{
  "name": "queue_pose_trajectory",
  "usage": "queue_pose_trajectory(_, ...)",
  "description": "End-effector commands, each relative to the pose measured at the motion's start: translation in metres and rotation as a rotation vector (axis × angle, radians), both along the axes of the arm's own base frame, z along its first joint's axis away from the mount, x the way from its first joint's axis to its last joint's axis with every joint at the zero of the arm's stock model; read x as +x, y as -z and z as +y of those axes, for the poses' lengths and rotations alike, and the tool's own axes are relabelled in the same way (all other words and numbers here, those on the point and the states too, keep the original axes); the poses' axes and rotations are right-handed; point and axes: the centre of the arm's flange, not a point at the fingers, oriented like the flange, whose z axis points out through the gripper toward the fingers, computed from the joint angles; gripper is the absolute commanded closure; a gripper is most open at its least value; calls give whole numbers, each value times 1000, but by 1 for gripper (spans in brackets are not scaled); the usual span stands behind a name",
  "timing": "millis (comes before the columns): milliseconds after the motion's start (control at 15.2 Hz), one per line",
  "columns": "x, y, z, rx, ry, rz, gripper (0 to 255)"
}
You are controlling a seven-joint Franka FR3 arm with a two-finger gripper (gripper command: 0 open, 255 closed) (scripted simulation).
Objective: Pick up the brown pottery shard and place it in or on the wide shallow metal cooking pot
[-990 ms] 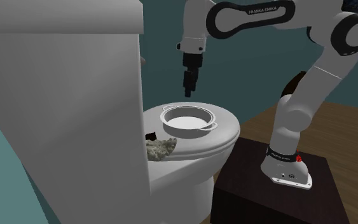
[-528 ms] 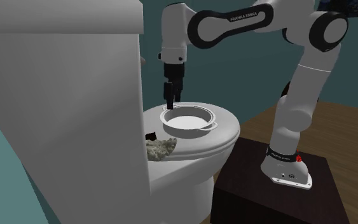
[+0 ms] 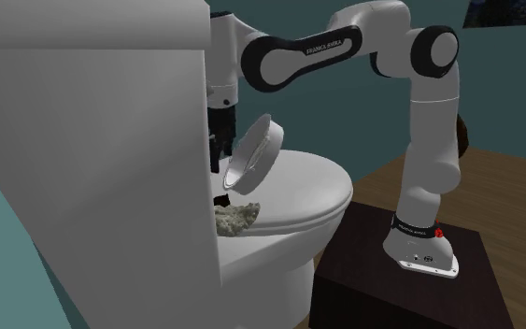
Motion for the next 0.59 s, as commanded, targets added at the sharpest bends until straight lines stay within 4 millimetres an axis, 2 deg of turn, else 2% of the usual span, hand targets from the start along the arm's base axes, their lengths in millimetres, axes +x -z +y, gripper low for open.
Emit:
queue_pose_trajectory(0,-3,24,31,146,45,153,0)
queue_pose_trajectory(528,-5,64,33,146,45,153,0)
